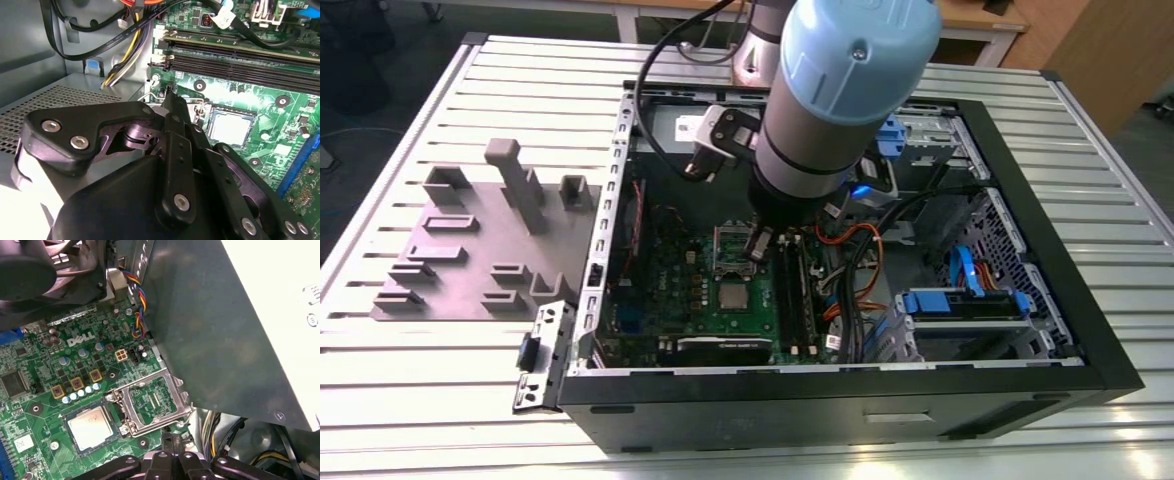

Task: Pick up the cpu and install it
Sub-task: 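Close the cpu cover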

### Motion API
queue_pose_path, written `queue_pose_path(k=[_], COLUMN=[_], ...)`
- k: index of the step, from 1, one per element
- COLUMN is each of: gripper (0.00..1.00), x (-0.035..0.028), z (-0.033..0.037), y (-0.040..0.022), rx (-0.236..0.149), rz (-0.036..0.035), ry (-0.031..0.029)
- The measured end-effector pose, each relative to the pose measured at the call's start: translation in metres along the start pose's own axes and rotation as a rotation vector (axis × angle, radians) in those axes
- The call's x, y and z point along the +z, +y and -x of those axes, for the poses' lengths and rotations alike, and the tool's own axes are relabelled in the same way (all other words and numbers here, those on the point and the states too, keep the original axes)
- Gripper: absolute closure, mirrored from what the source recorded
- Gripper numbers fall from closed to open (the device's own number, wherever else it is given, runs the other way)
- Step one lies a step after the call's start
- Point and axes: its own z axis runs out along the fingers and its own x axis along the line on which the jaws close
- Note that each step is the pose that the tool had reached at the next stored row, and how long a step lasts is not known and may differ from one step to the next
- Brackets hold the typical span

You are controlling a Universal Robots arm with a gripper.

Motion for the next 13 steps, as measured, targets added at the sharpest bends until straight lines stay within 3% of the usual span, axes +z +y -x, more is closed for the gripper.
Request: queue_pose_path(k=[13], gripper=[0.89], x=[0.0075], z=[0.0131], y=[-0.0019], rx=[0.000], rz=[-0.0007], ry=[0.0016])
